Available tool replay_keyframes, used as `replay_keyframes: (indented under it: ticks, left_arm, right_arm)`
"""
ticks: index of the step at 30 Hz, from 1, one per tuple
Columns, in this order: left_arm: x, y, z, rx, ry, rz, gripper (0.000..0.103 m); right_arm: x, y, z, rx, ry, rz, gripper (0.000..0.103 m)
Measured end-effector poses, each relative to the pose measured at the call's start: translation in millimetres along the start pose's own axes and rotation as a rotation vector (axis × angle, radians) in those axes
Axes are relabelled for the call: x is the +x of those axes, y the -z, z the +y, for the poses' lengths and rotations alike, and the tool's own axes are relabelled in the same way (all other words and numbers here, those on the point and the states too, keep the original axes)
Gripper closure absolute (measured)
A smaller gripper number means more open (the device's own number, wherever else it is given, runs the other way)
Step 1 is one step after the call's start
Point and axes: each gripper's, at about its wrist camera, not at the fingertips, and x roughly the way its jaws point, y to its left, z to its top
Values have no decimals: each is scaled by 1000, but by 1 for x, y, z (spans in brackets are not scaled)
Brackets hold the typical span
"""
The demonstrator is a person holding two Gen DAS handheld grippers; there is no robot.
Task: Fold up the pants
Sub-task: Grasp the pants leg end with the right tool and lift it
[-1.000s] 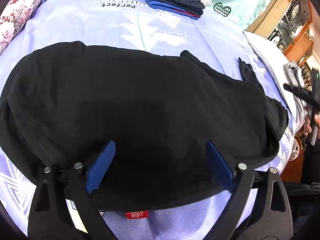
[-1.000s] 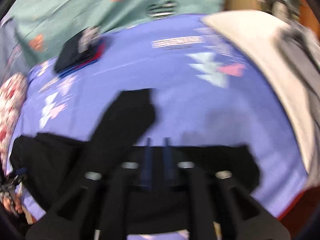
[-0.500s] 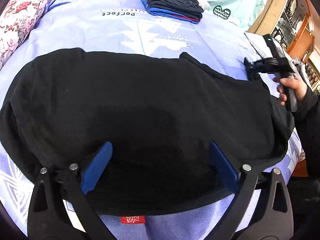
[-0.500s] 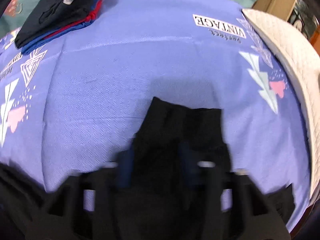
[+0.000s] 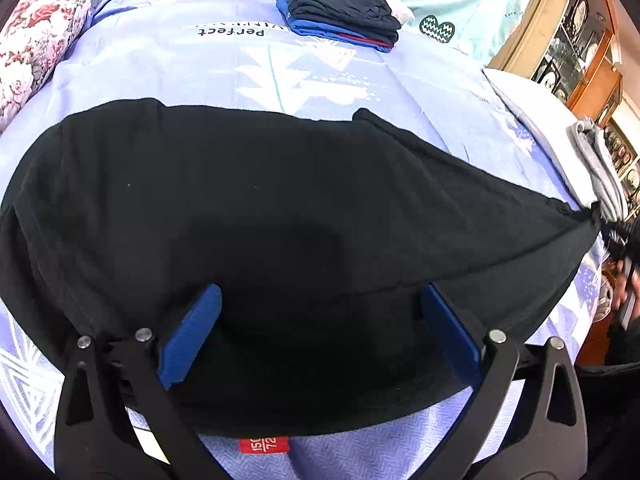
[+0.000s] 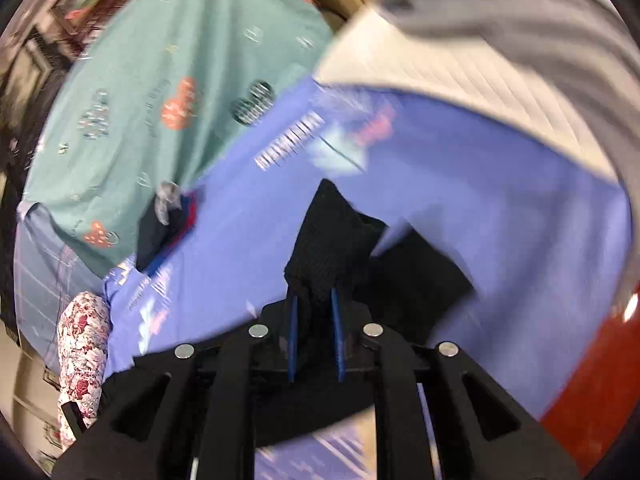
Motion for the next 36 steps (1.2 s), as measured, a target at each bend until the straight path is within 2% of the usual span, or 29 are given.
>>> replay_keyframes:
  ticks: [1, 4, 6, 8, 10, 11, 12, 14, 15, 17, 18, 20, 23, 24, 26, 27, 29, 32, 36]
  left_arm:
    - [1, 0, -2, 4, -8, 3, 2]
    - [1, 0, -4, 9, -28, 6, 2]
    - [1, 1, -4, 7, -34, 4, 2]
    - [0, 1, -3, 0, -35, -1, 2]
    - [0, 2, -3, -3, -38, -5, 2]
    - [0, 3, -3, -2, -40, -5, 2]
    - [0, 3, -4, 0, -42, -4, 2]
    - [0, 3, -4, 0, -42, -2, 2]
    - [0, 2, -4, 2, -43, -2, 2]
    - [1, 2, -4, 2, -45, 1, 2]
    - [1, 0, -4, 1, -44, 1, 2]
    - [1, 0, -4, -5, -41, 1, 2]
    - [0, 1, -3, -16, -39, -7, 2]
    - [0, 2, -3, -20, -39, -13, 2]
    - [0, 4, -3, -14, -44, -18, 2]
    - [0, 5, -5, -5, -49, -17, 2]
    - [2, 6, -9, 21, -71, -11, 2]
    - [4, 10, -17, 72, -110, 7, 2]
    - [3, 16, -21, 102, -118, 46, 2]
  right_arm:
    - [2, 9, -10, 17, 7, 12, 90]
    - [-1, 17, -13, 1, -18, 13, 79]
    - [-4, 13, -14, 24, -23, 9, 39]
    - [-7, 4, -14, 37, -4, -21, 28]
    - [-6, -4, -10, 29, 26, -14, 28]
    - [-2, -8, -9, 22, 58, 11, 29]
    - [7, -10, -6, 8, 100, 58, 47]
    - [22, -11, 0, -43, 150, 147, 93]
    - [23, -12, 2, -61, 150, 156, 93]
    - [14, -18, 19, -126, 127, 109, 93]
    - [7, -23, 25, -138, 82, 84, 93]
    - [-19, -42, 49, -179, -85, -12, 93]
    - [-56, -59, 70, -265, -223, -157, 94]
    - [-57, -61, 67, -271, -212, -166, 94]
    - [-32, -62, 42, -219, -157, -81, 94]
    - [-10, -57, 19, -177, -93, -13, 94]
    - [19, -41, -18, -126, -7, 69, 94]
    - [28, -24, -51, -73, 19, 92, 95]
    - [22, -19, -55, -86, 36, 80, 95]
